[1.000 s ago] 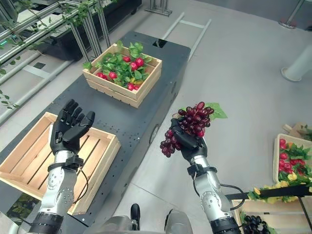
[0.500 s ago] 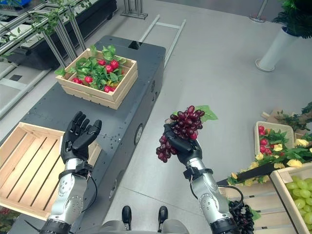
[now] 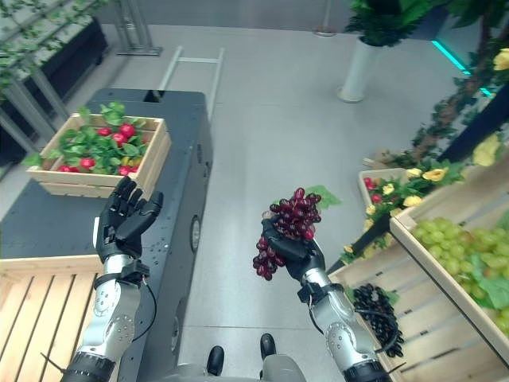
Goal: Pick up the fruits from the basket on one side to the basket on the other side
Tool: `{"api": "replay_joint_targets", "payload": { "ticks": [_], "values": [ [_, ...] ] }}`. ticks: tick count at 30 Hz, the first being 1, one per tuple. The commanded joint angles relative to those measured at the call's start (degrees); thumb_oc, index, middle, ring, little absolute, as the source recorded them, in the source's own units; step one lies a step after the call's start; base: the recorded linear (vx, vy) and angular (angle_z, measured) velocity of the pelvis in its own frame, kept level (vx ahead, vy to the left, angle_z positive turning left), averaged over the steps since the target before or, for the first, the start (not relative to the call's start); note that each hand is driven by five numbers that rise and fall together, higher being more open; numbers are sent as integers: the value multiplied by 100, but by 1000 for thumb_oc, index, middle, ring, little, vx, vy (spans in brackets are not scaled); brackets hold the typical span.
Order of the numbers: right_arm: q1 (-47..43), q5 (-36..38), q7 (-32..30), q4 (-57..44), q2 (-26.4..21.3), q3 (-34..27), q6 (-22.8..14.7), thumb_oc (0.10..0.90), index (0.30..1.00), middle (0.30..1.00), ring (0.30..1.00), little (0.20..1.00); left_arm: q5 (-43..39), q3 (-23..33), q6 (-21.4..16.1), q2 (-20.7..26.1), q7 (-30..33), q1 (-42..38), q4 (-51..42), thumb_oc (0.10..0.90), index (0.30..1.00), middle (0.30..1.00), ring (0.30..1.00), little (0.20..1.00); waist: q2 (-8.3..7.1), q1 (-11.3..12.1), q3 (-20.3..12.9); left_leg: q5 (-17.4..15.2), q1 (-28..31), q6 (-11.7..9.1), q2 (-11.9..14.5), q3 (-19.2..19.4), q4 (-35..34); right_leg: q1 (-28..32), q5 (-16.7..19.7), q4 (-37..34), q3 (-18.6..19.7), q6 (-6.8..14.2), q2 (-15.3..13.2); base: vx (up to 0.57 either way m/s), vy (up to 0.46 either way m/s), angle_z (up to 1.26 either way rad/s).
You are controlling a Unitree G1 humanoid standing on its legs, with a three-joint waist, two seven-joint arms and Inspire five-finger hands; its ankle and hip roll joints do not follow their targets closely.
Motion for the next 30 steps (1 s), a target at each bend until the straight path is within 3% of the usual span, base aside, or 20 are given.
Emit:
{"api": "replay_joint_targets", "payload": {
  "ticks": [1, 5, 9, 13, 15, 16, 17, 19, 20, 23, 30],
  "values": [
    [-524, -76, 444, -427, 79, -16, -241, 400, 300, 300, 300, 300, 228, 82, -40, 271, -111, -233, -3, 800, 900, 900, 900, 900, 264, -16, -51, -508, 234, -25, -61, -79, -135, -28, 416, -209, -182, -131, 342, -143, 222, -30],
    [-288, -119, 520, 9, 214, 35, -13, 400, 300, 300, 300, 300, 83, 66, 85, 261, -301, 7, 310, 800, 900, 900, 900, 900, 242, 8, -80, -543, 225, 6, -47, 277, -177, -177, 507, -219, -508, -35, 292, -131, 185, -31],
    [-341, -211, 706, 814, 396, 195, 199, 400, 300, 300, 300, 300, -332, -41, -26, 193, -638, 162, 574, 800, 900, 900, 900, 900, 286, 195, -100, -466, 185, 71, 120, 759, -177, -180, 41, 1079, -1312, -114, 182, -136, 74, -77],
    [-380, -279, 804, 1413, 522, 345, 365, 400, 300, 300, 300, 300, -724, -135, -201, 47, -864, 165, 983, 800, 900, 900, 900, 900, 266, 316, -198, -429, 67, 93, 206, 1009, -104, 115, -336, 1616, -1589, -221, 34, -72, -5, -52],
    [-444, -188, 830, 1820, 618, 392, 298, 400, 300, 300, 300, 300, -824, -205, -215, -24, -898, 111, 1233, 800, 900, 900, 900, 900, 199, 406, -248, -456, -40, 76, 218, 1084, 31, 445, -483, 1425, -1665, -228, -43, -54, -156, -53],
    [-490, -134, 831, 1960, 656, 437, 219, 400, 300, 300, 300, 300, -1267, -236, -321, -101, -1066, 58, 1381, 800, 900, 900, 900, 900, 162, 471, -251, -459, -94, 9, 244, 1117, 98, 754, -575, 685, -1706, -281, -60, -115, -255, -37],
    [-525, -140, 850, 2118, 689, 484, 99, 400, 300, 300, 300, 300, -1593, -243, -321, -150, -1196, 0, 1496, 800, 900, 900, 900, 900, 154, 542, -252, -446, -165, -72, 298, 1238, 76, 930, -535, 238, -1840, -276, -140, -140, -236, -37],
    [-622, -91, 788, 2249, 708, 521, 98, 400, 300, 300, 300, 300, -1728, -241, -258, -267, -1116, -41, 1556, 800, 900, 900, 900, 900, 160, 571, -240, -415, -185, -118, 329, 1281, 56, 901, -458, 58, -1797, -262, -120, -126, -139, -46],
    [-818, 114, 477, 2321, 759, 584, 54, 400, 300, 300, 300, 300, -2239, -285, -103, -524, -999, -180, 1762, 800, 900, 900, 900, 900, 175, 555, -195, -375, -202, -164, 345, 1346, -43, 864, -330, -236, -1667, -272, -51, -98, -133, -59],
    [-724, 352, 325, 2371, 824, 415, -27, 400, 300, 300, 300, 300, -2012, -409, -58, -760, -1169, -54, 1959, 800, 900, 900, 900, 900, 180, 456, -219, -373, -61, -173, 372, 1371, -160, 940, -318, -305, -1610, -346, 21, 11, -112, -41],
    [-381, 457, 11, 2365, 914, 108, -346, 400, 300, 300, 300, 300, -1781, -619, -36, -731, -939, 112, 1772, 800, 900, 900, 900, 900, 220, 210, -212, -437, 96, -163, 434, 1455, -177, 911, -335, -249, -1583, -378, 91, 22, -75, -6]
  ]
}}
